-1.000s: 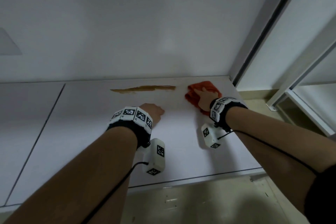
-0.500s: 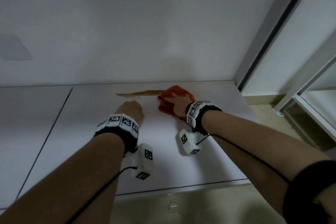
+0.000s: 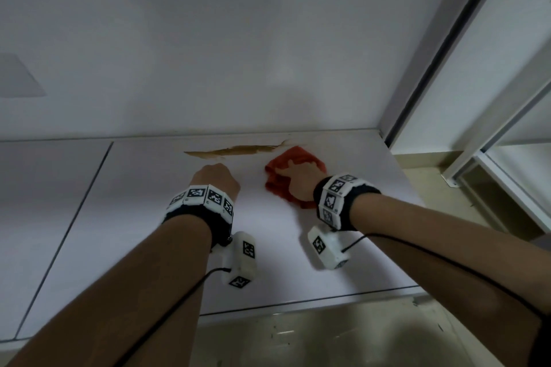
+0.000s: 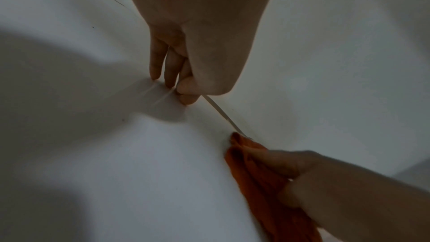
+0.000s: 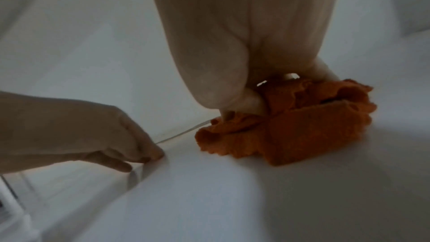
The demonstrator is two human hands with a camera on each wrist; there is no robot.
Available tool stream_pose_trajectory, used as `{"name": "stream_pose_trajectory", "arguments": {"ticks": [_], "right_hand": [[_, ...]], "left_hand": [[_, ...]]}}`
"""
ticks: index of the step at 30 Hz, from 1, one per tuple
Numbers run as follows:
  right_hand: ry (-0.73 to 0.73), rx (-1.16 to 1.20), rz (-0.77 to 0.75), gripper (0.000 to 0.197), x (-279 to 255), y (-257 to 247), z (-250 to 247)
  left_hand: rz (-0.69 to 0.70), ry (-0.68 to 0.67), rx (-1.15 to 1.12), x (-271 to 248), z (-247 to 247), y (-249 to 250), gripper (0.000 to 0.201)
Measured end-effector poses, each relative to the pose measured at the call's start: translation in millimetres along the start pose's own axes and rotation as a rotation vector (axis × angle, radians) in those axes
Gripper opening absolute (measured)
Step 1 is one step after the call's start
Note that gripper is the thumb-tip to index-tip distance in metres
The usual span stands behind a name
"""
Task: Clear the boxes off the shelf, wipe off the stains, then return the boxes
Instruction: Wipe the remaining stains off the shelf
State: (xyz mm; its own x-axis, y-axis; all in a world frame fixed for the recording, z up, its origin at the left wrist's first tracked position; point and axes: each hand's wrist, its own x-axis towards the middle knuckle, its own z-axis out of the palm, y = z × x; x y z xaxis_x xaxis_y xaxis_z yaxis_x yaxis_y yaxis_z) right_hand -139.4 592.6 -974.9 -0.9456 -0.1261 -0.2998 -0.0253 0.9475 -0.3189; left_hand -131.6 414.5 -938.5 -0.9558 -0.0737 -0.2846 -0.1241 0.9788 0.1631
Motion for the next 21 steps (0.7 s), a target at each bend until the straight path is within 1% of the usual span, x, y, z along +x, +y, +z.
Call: {"name": "stream_pose_trajectory", "arguments": {"ticks": [2,7,10,12,14,17,19,20,21], "right_hand": [[-0.061,-0.066,-0.043,0.051,11,-11,4],[0.039,-0.218,-0.049,0.054,46,-21,0],[0.051,-0.229,-0.011,0.055,70,-17,-3],[0.091,-0.251,-0.012,0.056,78,-9,-9],[0.144,-0.315,-0.019,0.058,79,2,-19],[0.136,-0.292,0.082,0.061,69,21,-30],[0.136,-0.284,0.122,0.062,63,28,-32],[0.147,-0.277,0.122,0.061,58,29,-32],[0.177,-0.279,0.089,0.059,55,29,-32]], "left_hand": [[-0.007,0.023,-0.012,-2,0,3,0.032],[0.007,0.013,-0.036,8,7,2,0.033],[0.035,0.024,-0.007,13,10,-1,0.032],[0.048,0.013,0.008,14,10,-5,0.032],[0.057,-0.002,0.002,13,8,-6,0.031],[0.051,-0.015,-0.015,11,7,-5,0.03],[0.046,-0.014,-0.023,10,5,-4,0.029],[0.042,-0.008,-0.027,10,4,-3,0.03],[0.038,-0.002,-0.037,10,3,-2,0.031]]}}
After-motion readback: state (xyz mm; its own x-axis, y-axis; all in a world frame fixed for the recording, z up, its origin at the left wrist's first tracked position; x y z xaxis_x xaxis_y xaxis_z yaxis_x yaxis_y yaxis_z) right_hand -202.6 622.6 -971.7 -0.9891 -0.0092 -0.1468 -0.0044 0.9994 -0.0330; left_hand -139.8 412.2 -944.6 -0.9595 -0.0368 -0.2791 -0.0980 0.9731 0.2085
